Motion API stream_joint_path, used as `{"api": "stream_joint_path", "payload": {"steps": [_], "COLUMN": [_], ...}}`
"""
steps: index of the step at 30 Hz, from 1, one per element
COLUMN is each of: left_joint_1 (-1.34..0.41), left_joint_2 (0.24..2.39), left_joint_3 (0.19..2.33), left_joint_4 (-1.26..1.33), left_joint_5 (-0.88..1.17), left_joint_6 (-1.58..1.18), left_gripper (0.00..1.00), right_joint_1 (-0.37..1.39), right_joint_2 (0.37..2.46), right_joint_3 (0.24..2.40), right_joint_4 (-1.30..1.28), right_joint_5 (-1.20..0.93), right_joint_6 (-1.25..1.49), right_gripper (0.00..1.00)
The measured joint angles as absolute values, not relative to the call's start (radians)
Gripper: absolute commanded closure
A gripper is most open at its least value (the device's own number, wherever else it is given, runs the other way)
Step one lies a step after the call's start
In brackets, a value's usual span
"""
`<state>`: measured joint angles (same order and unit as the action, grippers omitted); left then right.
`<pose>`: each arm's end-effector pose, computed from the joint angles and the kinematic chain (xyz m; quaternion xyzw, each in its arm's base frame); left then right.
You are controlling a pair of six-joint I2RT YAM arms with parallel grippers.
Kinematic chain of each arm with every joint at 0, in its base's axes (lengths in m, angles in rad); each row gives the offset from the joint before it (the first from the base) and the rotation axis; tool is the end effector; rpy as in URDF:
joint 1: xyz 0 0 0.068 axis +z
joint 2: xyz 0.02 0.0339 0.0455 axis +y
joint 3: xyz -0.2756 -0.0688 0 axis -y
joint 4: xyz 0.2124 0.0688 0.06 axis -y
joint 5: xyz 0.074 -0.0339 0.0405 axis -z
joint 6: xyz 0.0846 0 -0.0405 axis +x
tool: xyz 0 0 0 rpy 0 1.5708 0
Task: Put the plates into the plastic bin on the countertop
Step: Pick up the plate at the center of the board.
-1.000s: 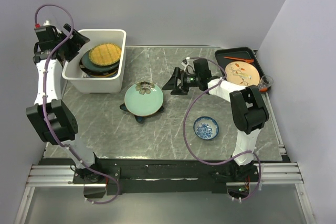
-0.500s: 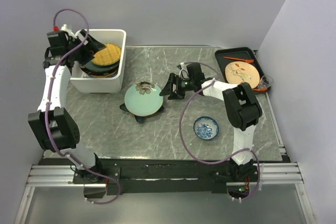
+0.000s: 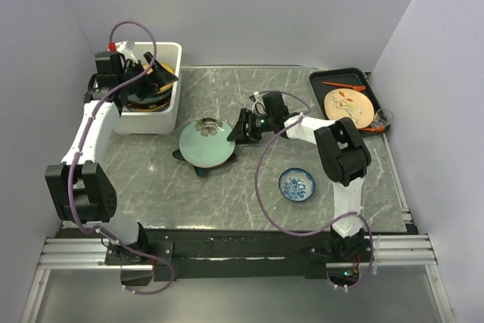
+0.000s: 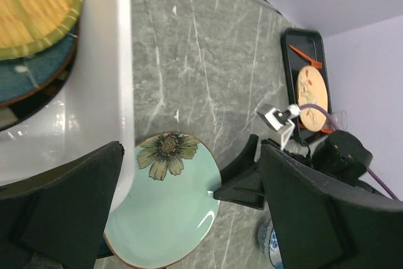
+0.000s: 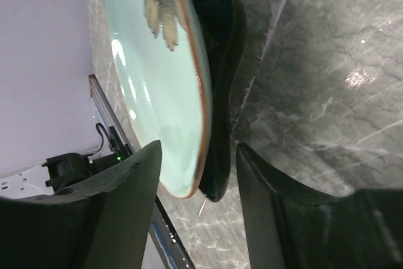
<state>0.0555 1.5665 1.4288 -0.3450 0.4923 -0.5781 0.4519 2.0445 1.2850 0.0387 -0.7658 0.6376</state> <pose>0.3707 -0.0195 0.3504 -0.1387 0.8278 -0.3311 0.4311 0.3725 0.2460 0.1669 -0.0750 0.8557 0.4893 0.1507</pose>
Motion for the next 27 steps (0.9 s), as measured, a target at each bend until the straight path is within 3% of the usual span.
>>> {"api": "stream_joint_path", "payload": {"steps": [8,13,16,27], "left_joint_1": [0.009,-0.004,-0.015,-0.021], "left_joint_2": [1.567,1.567,1.567,1.57], "left_joint_3": [1.407,1.404,1.404,1.394], "left_joint_4": [-0.341,-0.341,-0.342,-0.341], "left_joint_5": [0.493,0.49,0.49,0.49], "left_joint_6": [-0.569,-0.567,-0.563,-0.56], "left_gripper": [0.06,0.05,0.05,0.05], "right_joint_1": [0.463,0.463,0.465,0.465], "right_joint_2": [2.084,2.084,2.084,2.084], "right_joint_3": [1.293,1.293,1.296,1.296], "right_joint_4": [0.036,0.046,0.061,0.059], "right_joint_5": [-0.749,-0.754,-0.765,-0.756], "right_joint_6": [0.643,0.657,0.669,0.691], "right_gripper": [0.53,0.8,0.89,0.97]}}
